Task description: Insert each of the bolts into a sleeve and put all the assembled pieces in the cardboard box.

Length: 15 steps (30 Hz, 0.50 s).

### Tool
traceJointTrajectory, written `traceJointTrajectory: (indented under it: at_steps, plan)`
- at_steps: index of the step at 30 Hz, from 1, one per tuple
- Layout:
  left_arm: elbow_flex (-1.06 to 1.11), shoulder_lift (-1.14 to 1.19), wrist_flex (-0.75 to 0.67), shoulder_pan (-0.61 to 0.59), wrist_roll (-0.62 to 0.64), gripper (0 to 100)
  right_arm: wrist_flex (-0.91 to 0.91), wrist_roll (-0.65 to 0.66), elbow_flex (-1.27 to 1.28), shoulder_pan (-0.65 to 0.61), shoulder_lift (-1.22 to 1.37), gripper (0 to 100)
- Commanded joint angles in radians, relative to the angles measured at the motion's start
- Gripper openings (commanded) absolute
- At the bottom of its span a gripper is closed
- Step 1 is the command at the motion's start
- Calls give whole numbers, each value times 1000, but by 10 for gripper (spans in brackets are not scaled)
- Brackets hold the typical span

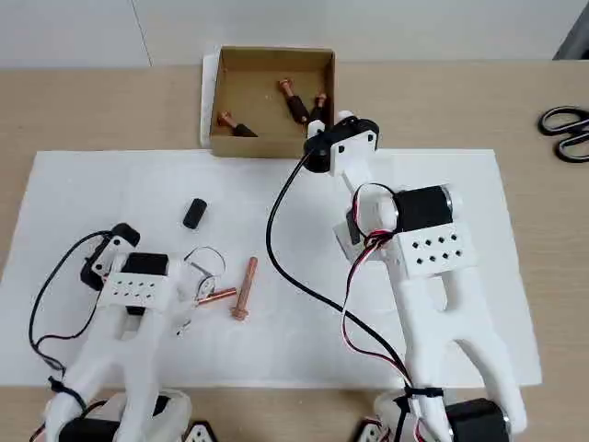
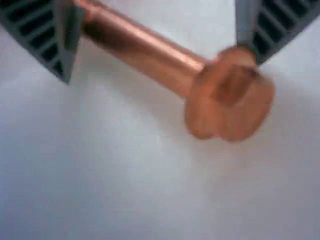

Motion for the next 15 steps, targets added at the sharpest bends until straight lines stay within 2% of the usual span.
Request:
traceJointTrajectory:
  at_steps: [1, 5, 9, 15]
  plan:
    - [38, -5, -101, 0, -5, 202, -8, -5, -5, 10, -36, 5]
    - [59, -5, -201, -6, -3, 200, -8, -5, -5, 10, -36, 5]
    - [51, -6, -244, -8, 29, 190, -7, -5, -5, 10, -38, 5]
    - [50, -11, -282, -6, 86, 64, 13, -5, -5, 10, -42, 5]
